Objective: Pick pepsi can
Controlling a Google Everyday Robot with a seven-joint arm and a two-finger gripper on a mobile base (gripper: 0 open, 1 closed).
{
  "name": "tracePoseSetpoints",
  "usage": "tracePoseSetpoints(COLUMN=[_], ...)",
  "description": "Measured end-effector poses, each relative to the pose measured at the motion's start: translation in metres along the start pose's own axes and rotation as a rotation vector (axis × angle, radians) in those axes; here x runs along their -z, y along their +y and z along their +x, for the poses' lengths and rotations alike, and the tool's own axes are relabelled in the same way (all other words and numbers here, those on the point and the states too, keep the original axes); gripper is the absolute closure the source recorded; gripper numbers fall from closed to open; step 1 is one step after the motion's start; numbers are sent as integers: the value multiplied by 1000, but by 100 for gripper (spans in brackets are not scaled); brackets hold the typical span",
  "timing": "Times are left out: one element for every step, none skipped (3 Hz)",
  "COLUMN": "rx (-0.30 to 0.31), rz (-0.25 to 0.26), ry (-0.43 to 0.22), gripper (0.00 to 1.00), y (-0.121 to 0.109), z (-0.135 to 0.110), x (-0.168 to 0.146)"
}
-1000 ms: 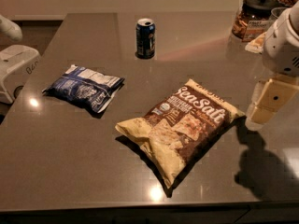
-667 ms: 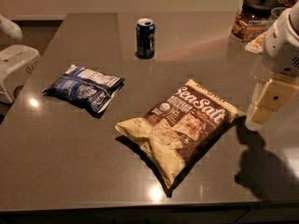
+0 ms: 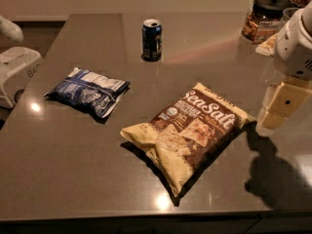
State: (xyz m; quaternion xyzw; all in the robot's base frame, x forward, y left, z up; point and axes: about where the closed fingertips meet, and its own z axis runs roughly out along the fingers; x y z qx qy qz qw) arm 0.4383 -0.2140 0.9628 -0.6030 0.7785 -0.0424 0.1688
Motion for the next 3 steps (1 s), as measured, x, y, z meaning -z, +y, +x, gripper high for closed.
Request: tracePoseSetpoints(rx=[0, 0, 0], rz=[0, 1, 1], ry=[0, 0, 0], gripper=[0, 0, 0], y=[0, 0, 0], z=[0, 0, 0], x=[0, 0, 0])
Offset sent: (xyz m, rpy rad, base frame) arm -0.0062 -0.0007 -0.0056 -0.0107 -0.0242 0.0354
